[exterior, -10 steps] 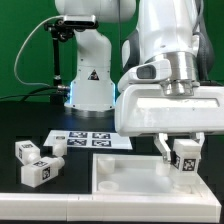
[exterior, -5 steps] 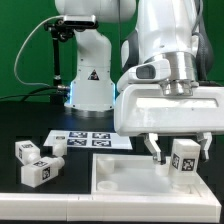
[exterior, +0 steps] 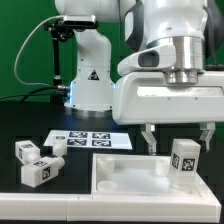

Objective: Assemble one leg

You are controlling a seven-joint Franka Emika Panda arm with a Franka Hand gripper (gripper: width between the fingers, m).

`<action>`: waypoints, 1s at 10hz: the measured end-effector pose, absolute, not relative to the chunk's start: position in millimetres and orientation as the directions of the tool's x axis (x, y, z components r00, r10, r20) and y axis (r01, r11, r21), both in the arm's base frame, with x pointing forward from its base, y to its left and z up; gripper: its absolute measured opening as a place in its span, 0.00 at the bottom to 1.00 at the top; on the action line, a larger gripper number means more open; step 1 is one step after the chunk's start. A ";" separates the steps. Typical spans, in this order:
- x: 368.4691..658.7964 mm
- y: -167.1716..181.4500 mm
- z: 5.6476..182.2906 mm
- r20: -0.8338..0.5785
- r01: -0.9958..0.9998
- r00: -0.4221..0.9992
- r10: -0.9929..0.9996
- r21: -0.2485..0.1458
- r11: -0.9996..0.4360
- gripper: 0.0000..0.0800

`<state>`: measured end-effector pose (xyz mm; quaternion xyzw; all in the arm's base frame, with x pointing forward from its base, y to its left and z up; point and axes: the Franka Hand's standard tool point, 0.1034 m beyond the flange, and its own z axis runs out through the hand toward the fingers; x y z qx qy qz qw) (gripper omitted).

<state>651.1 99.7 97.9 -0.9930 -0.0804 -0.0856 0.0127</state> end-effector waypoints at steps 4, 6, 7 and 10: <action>648.9 109.2 88.2 0.035 0.124 0.992 0.123 -0.025 -0.992 0.81; 648.2 109.3 87.3 0.032 0.094 0.995 0.093 -0.026 -0.995 0.48; 648.0 109.6 87.1 0.031 0.046 0.999 0.045 -0.029 -0.999 0.48; 647.9 109.9 86.9 0.024 -0.148 0.989 -0.149 -0.034 -0.988 0.36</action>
Offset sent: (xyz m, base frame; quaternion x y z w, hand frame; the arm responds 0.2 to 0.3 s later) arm 0.0000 0.0000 0.0000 0.0000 0.0000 0.0000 1.0000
